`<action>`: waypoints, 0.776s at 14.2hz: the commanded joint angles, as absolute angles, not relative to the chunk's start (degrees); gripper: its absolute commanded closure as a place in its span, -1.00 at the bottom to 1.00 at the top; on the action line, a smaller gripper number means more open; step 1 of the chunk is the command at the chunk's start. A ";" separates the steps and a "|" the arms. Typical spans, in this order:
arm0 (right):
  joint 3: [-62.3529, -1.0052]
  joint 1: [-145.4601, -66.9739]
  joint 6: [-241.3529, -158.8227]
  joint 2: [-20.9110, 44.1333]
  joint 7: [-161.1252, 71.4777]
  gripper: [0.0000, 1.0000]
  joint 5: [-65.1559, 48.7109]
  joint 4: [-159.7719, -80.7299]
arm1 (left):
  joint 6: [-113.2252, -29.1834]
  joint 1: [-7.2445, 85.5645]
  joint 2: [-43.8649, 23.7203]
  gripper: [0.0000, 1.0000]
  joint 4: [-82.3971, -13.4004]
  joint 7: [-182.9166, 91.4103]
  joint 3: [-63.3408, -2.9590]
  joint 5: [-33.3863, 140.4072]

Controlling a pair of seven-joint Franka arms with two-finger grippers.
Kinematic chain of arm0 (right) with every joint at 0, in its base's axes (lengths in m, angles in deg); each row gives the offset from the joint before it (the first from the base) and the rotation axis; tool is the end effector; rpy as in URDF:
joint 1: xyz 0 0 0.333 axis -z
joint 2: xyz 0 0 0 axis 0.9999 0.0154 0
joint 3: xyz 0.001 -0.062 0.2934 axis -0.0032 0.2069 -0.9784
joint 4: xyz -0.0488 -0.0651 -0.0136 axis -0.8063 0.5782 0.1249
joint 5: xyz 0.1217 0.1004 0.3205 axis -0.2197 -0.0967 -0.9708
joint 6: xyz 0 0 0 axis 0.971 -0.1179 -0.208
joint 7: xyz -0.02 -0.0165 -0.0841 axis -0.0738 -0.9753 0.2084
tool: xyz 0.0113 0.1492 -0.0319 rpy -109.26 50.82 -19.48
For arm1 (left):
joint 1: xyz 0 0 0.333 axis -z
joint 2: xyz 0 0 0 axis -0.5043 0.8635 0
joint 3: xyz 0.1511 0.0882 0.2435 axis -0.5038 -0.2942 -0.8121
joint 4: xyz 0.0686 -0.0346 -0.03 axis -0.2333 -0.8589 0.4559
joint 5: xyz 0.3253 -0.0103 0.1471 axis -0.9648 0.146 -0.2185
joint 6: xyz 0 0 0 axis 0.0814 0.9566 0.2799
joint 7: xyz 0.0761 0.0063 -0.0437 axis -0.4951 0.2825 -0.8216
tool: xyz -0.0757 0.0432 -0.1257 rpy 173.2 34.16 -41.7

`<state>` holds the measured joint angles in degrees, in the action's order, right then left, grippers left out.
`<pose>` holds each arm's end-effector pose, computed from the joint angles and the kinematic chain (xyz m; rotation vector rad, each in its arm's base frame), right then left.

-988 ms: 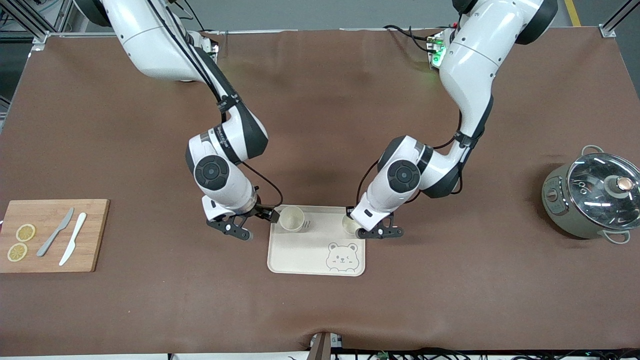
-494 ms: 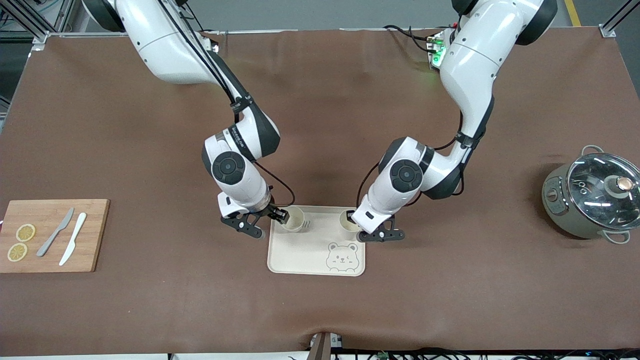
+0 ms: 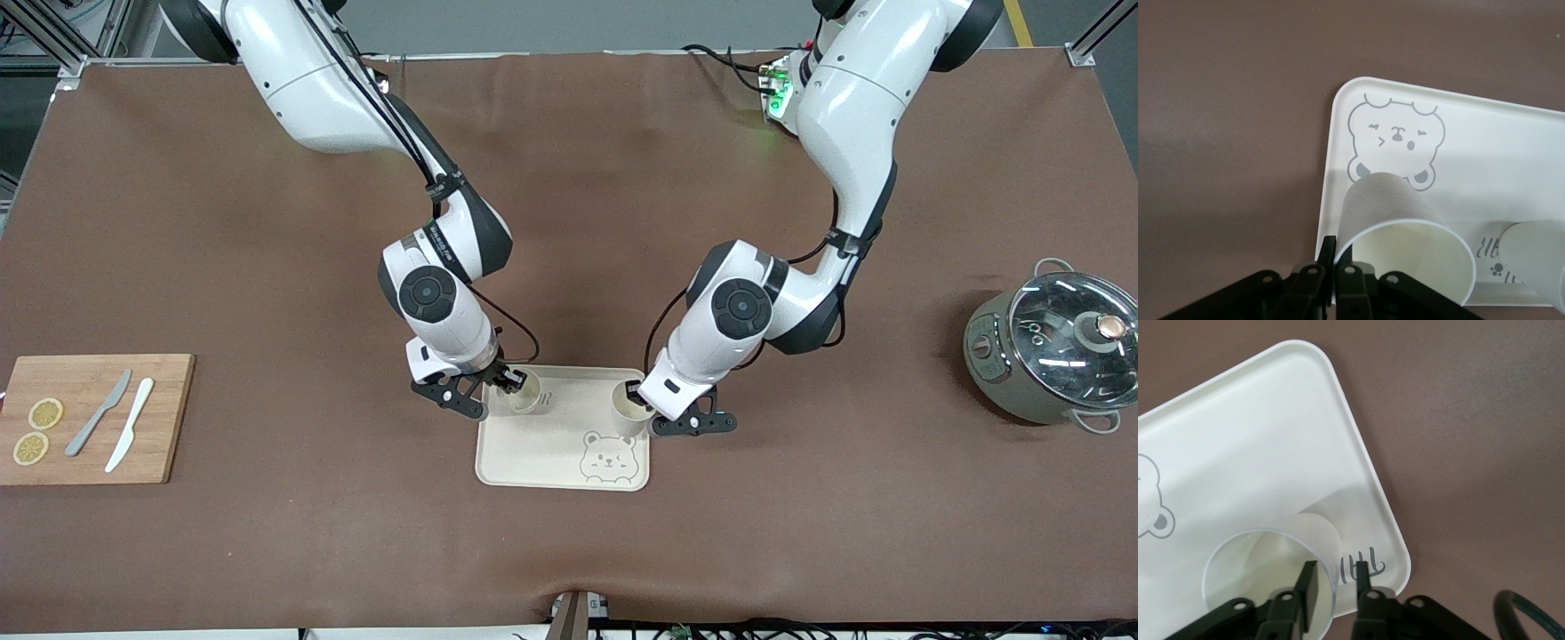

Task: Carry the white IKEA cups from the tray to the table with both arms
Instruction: 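Lift both cups off the tray and carry them apart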

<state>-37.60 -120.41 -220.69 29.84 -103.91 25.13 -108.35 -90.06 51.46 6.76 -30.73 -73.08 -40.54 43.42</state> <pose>0.5866 0.3655 0.2087 -2.9450 0.6488 -0.0881 0.6160 -0.3571 0.2413 2.9344 0.1173 0.1654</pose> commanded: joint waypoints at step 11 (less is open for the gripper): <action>-36.95 -110.41 -204.01 19.11 -85.31 1.00 24.93 -108.40 | -71.47 39.79 -3.52 1.00 -31.95 -63.75 -40.66 41.97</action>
